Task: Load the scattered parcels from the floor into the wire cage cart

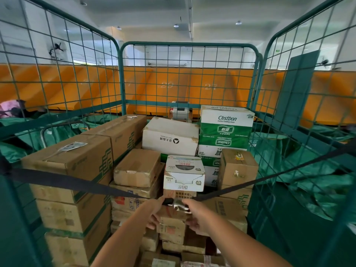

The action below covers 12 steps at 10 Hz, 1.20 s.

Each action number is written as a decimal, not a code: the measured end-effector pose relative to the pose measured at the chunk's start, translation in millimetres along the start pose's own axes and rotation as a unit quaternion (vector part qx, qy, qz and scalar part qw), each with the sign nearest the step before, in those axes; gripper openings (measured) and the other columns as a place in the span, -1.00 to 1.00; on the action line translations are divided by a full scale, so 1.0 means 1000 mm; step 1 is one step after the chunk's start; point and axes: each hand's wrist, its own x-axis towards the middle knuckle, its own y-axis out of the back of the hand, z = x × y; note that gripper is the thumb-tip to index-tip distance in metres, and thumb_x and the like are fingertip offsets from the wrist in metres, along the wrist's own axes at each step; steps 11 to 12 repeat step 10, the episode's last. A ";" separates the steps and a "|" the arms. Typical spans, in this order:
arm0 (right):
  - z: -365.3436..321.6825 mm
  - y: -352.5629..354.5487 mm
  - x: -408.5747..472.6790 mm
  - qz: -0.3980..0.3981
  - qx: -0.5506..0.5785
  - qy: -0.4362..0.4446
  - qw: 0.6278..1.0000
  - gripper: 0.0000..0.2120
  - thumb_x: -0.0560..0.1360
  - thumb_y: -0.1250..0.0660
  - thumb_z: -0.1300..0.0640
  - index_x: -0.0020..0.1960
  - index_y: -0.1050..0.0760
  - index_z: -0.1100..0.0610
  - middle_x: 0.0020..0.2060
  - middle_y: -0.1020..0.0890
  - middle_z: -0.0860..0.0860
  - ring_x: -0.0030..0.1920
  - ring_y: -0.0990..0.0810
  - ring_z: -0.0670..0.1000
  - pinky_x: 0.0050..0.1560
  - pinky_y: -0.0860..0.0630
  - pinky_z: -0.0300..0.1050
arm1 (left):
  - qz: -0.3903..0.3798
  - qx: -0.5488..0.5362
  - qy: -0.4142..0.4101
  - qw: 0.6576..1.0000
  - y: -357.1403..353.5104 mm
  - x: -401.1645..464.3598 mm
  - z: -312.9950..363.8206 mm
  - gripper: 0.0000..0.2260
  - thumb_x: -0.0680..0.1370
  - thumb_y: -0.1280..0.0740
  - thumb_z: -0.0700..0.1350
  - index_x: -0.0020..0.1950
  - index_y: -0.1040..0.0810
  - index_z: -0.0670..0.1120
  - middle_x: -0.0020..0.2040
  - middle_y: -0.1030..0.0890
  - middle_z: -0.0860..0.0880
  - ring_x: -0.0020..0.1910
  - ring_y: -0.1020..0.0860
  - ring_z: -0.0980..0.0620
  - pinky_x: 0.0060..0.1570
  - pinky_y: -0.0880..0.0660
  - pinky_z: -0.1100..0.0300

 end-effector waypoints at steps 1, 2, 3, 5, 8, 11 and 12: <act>-0.009 0.003 -0.010 0.008 -0.106 -0.008 0.994 -0.53 0.61 -0.06 -0.19 0.24 -0.41 0.17 -0.15 -0.58 0.11 -0.29 -0.64 0.01 -0.41 -0.50 -0.23 | -0.010 0.032 0.020 0.999 0.007 0.001 0.000 -0.41 0.65 0.06 0.22 -0.01 -0.51 -0.24 0.17 -0.57 -0.16 0.20 -0.52 -0.08 0.05 -0.45 0.11; -0.020 0.009 -0.020 -0.018 -0.114 -0.057 0.992 -0.46 0.64 0.00 -0.18 0.32 -0.35 0.24 -0.21 -0.56 0.18 -0.48 -0.63 0.04 -0.57 -0.44 -0.28 | 0.005 0.048 0.021 0.999 0.010 -0.002 0.001 -0.47 0.66 0.00 0.17 -0.10 -0.49 -0.24 -0.03 -0.60 -0.16 0.04 -0.59 -0.09 0.12 -0.49 0.08; -0.028 0.019 -0.031 -0.078 -0.116 -0.083 0.987 -0.33 0.63 0.08 -0.24 0.07 -0.53 0.31 -0.39 -0.63 0.12 -0.55 -0.56 -0.06 -0.63 -0.31 -0.33 | 0.168 0.167 -0.083 0.968 0.014 0.005 0.001 -0.67 0.65 -0.12 0.01 0.15 -0.56 -0.18 -0.13 -0.59 -0.06 0.01 -0.62 -0.07 0.12 -0.53 0.09; -0.040 0.012 -0.035 -0.139 0.065 -0.027 0.988 -0.51 0.63 -0.08 -0.13 -0.07 -0.58 0.23 -0.30 -0.67 0.08 -0.39 -0.64 -0.01 -0.55 -0.38 -0.29 | 0.316 0.387 -0.090 0.862 0.024 0.001 0.017 -0.78 0.55 -0.31 -0.18 0.18 -0.59 -0.12 0.08 -0.63 -0.04 0.02 -0.62 0.01 -0.02 -0.57 0.19; -0.092 0.023 0.005 0.004 0.036 0.114 0.993 -0.83 0.61 -0.19 0.10 0.04 -0.47 0.18 -0.14 -0.58 0.08 -0.24 -0.55 0.00 -0.35 -0.44 -0.22 | 0.331 0.420 -0.205 0.820 0.061 0.032 0.057 -0.72 0.61 -0.20 -0.05 0.32 -0.47 -0.04 0.21 -0.55 0.01 0.14 -0.55 0.05 0.02 -0.47 0.24; -0.142 0.054 0.041 0.090 -0.182 0.252 0.946 -0.86 0.58 -0.24 0.00 0.00 -0.47 0.07 -0.12 -0.54 -0.02 -0.12 -0.53 -0.06 -0.17 -0.38 -0.19 | 0.275 0.336 -0.304 0.848 0.093 0.040 0.117 -0.84 0.59 -0.19 -0.01 0.10 -0.52 0.04 0.07 -0.56 0.05 0.06 -0.55 0.08 0.01 -0.51 0.23; -0.142 0.054 0.041 0.090 -0.182 0.252 0.946 -0.86 0.58 -0.24 0.00 0.00 -0.47 0.07 -0.12 -0.54 -0.02 -0.12 -0.53 -0.06 -0.17 -0.38 -0.19 | 0.275 0.336 -0.304 0.848 0.093 0.040 0.117 -0.84 0.59 -0.19 -0.01 0.10 -0.52 0.04 0.07 -0.56 0.05 0.06 -0.55 0.08 0.01 -0.51 0.23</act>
